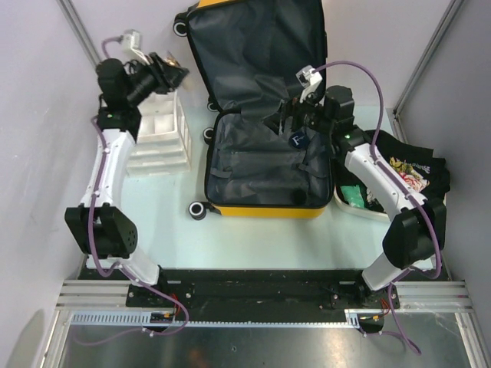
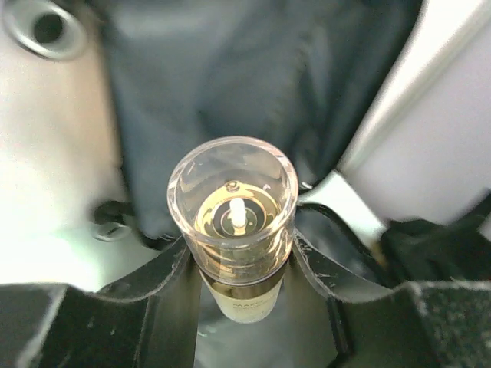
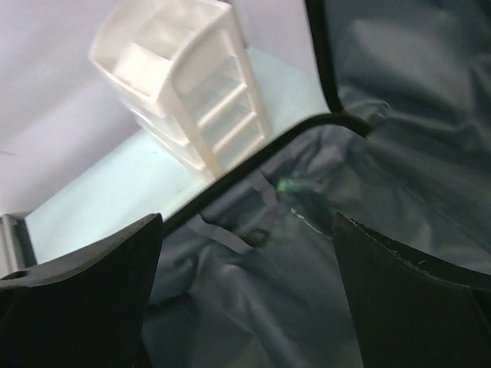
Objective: Open, take out, and arrange the luggage
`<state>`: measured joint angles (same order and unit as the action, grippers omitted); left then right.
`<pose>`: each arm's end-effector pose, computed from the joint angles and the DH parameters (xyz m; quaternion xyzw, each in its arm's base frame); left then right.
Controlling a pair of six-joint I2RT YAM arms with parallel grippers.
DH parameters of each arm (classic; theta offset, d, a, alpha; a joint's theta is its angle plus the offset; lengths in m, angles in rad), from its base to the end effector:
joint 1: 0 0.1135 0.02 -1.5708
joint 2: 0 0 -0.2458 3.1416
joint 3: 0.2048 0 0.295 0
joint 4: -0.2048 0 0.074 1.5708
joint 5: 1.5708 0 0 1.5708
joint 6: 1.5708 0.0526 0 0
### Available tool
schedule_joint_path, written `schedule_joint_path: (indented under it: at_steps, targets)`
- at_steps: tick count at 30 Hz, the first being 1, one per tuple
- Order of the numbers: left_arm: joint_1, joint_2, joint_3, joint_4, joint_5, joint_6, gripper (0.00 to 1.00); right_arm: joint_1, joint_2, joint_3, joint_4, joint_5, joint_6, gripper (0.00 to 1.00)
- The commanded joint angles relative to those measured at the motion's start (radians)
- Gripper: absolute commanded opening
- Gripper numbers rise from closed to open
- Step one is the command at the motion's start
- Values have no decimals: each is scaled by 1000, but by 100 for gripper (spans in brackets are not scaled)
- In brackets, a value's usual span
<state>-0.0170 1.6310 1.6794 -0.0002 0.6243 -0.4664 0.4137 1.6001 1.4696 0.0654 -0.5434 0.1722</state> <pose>0.4363 -0.0382 0.4384 0.0705 0.6896 -0.3706 0.6182 0.3921 0.2018 0.3734 -0.2668 0.6758 0.3777 0.5740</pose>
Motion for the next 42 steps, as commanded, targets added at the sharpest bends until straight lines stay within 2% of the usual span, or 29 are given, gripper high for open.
schedule_joint_path:
  at_steps: [1, 6, 13, 17, 21, 27, 30, 31, 33, 34, 36, 37, 42]
  targets:
    - [87, 33, 134, -110, -195, 273, 0, -45, -45, 6, -113, 34, -91, 98]
    - [144, 104, 196, -115, -287, 385, 0, -56, -52, 3, -185, 103, -151, 100]
    - [154, 234, 312, -113, -261, 414, 0, -59, -80, -40, -202, 180, -217, 100]
    - [149, 268, 304, -113, -252, 405, 0, -108, -78, -45, -243, 185, -231, 100]
    - [144, 288, 266, -115, -247, 413, 0, -167, -68, -49, -291, 77, -244, 100]
    - [124, 299, 229, -115, -241, 439, 1, -165, -62, -49, -459, 135, -402, 100]
    - [111, 300, 210, -113, -259, 463, 11, -164, -45, -49, -510, 190, -431, 100]
    - [111, 297, 206, -112, -267, 463, 21, -162, -42, -49, -516, 207, -441, 100]
    - [104, 297, 201, -113, -294, 492, 31, -164, -31, -49, -529, 241, -450, 100]
    - [103, 296, 201, -113, -307, 492, 42, -164, -28, -49, -536, 244, -483, 100]
    - [103, 290, 204, -113, -319, 491, 53, -158, -16, -43, -591, 241, -543, 100]
    - [104, 287, 204, -115, -324, 495, 62, -148, -9, -37, -622, 237, -610, 100]
    - [103, 224, 178, -116, -316, 488, 84, -108, 14, -14, -835, 263, -734, 100]
